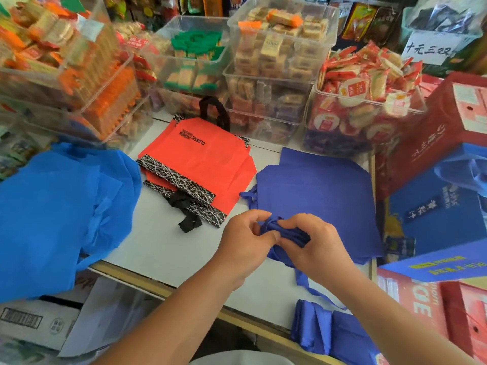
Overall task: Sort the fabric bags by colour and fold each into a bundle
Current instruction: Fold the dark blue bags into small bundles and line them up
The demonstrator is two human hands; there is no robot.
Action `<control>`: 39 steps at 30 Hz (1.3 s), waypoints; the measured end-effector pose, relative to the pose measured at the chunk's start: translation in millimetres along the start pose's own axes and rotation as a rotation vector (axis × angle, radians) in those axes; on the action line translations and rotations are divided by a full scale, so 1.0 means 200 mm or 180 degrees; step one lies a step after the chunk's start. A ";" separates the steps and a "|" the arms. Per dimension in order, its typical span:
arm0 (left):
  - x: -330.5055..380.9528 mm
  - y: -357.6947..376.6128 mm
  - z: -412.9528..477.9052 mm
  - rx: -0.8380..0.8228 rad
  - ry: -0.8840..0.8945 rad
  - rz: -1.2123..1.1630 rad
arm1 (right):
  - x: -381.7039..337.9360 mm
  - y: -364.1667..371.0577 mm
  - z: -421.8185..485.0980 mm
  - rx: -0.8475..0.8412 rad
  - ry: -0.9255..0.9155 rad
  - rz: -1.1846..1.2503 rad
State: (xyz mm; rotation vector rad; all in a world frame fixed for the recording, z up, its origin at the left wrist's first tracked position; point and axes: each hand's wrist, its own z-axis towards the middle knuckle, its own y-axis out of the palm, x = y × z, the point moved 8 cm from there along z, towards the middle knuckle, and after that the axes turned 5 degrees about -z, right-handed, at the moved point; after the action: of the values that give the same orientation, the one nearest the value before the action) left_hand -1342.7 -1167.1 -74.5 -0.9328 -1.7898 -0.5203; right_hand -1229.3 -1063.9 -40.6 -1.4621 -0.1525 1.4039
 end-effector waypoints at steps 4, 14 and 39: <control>0.04 0.03 0.00 0.0007 0.0108 -0.0089 | 0.00 -0.02 0.01 -0.0034 -0.0021 0.0061; 0.04 0.02 -0.09 -0.0180 0.0519 0.0159 | 0.00 -0.02 0.00 -0.0745 0.0471 0.0402; -0.25 0.09 -0.02 -0.0680 0.0112 -0.0030 | 0.27 0.11 -0.37 -0.0827 0.2298 0.2048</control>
State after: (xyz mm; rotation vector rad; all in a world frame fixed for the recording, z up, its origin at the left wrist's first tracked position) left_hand -1315.7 -1176.4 -119.7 -1.0544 -1.7312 -0.7406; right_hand -1166.0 -1078.6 -109.6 -2.2735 0.6661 1.2620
